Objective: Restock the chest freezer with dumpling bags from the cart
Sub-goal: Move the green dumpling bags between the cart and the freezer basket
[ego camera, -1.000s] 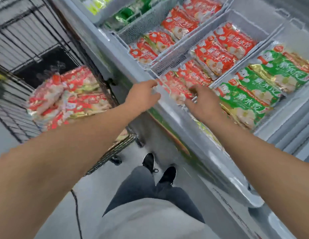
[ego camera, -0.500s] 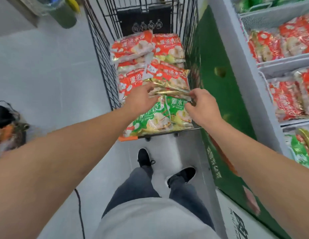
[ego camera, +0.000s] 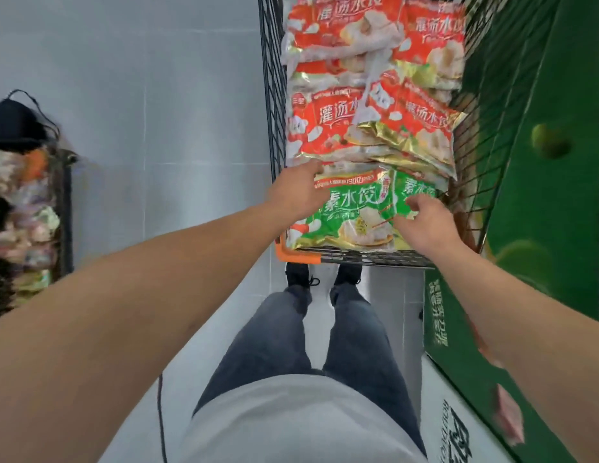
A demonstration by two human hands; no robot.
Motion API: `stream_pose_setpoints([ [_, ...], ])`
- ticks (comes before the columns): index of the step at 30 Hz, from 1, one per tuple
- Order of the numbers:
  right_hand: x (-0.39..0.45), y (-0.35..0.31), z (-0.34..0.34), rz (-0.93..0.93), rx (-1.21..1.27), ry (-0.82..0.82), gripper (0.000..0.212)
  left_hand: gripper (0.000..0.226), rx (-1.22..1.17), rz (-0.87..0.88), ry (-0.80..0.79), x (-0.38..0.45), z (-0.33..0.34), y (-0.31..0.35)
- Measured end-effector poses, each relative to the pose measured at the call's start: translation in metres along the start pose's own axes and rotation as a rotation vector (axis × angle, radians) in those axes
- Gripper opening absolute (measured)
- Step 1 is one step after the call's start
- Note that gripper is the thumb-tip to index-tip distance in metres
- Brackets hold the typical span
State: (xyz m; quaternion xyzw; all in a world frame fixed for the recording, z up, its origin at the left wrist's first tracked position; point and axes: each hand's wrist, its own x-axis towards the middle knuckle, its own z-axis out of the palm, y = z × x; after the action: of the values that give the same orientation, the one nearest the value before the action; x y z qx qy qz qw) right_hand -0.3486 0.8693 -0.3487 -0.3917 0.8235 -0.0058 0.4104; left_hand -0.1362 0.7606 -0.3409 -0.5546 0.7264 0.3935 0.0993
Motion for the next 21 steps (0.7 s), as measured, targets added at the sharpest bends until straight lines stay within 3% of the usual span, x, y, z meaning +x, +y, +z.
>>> stream_pose_setpoints([
  [4, 0.023, 0.007, 0.009, 0.123, 0.054, -0.133, 0.061, 0.053, -0.031, -0.058, -0.039, 0.008, 0.018, 0.001],
  [9, 0.045, 0.011, 0.029, 0.235, 0.301, -0.154, 0.058, 0.055, -0.021, -0.109, -0.08, 0.021, 0.041, -0.006],
  [13, 0.057, 0.011, 0.038, 0.33, 0.458, -0.068, 0.035, 0.055, -0.029, -0.131, -0.082, 0.024, 0.052, -0.008],
  [17, 0.064, 0.019, 0.03, 0.344, 0.431, 0.018, 0.021, 0.054, -0.061, -0.163, -0.075, 0.028, 0.058, -0.008],
  [21, 0.074, 0.045, 0.012, 0.418, 0.376, 0.225, 0.013, 0.051, -0.1, -0.252, -0.047, 0.036, 0.067, -0.014],
])
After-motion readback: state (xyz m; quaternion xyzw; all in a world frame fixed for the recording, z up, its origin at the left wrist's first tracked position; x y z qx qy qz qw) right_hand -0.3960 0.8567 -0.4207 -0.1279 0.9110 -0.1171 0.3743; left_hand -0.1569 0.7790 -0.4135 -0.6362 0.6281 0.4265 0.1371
